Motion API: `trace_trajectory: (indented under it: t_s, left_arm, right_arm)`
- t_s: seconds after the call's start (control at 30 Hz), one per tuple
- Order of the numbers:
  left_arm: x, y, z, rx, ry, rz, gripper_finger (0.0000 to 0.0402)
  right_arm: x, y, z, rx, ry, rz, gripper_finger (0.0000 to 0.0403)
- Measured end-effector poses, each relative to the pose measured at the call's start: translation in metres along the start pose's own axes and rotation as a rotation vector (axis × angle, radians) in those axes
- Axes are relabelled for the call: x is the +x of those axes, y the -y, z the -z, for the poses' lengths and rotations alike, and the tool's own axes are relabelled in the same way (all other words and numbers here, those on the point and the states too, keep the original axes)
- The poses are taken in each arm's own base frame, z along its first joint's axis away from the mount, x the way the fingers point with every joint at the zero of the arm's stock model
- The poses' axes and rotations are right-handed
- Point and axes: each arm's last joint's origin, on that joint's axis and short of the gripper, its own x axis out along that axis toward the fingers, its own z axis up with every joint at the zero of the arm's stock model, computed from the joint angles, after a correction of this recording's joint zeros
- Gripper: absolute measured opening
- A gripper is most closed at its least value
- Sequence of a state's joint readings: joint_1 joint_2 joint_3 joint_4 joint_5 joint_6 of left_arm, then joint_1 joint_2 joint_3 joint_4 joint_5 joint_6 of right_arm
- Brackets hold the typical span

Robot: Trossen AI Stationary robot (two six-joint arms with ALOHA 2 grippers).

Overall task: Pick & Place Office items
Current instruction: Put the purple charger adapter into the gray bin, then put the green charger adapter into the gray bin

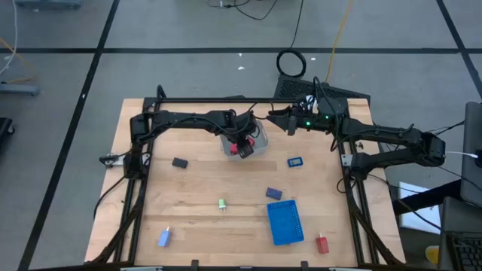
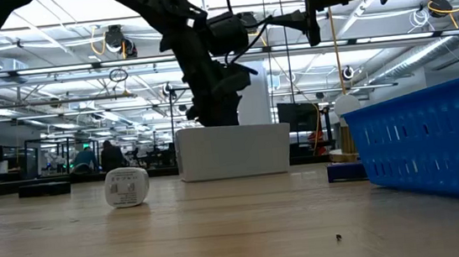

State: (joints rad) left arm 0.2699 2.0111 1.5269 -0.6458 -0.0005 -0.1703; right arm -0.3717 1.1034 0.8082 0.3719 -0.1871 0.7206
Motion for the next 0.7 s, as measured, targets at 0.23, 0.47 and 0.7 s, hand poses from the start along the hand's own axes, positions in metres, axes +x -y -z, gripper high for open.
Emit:
trace_trajectory:
  t_s: [0.23,0.47,0.7]
  left_arm:
    - [-0.004,0.001,-0.002,0.009,0.025,0.004,0.0233]
    - [-0.005,0.003,-0.002,-0.030,0.016,0.040,0.0271]
    - [-0.031,0.005,-0.005,-0.007,0.066,0.081,0.0275]
  right_arm:
    - [0.000,-0.001,0.000,0.003,-0.018,-0.028,0.0242]
    - [0.000,-0.004,0.003,0.000,-0.042,-0.050,0.0242]
    - [0.001,-0.005,0.004,-0.005,-0.044,-0.062,0.0242]
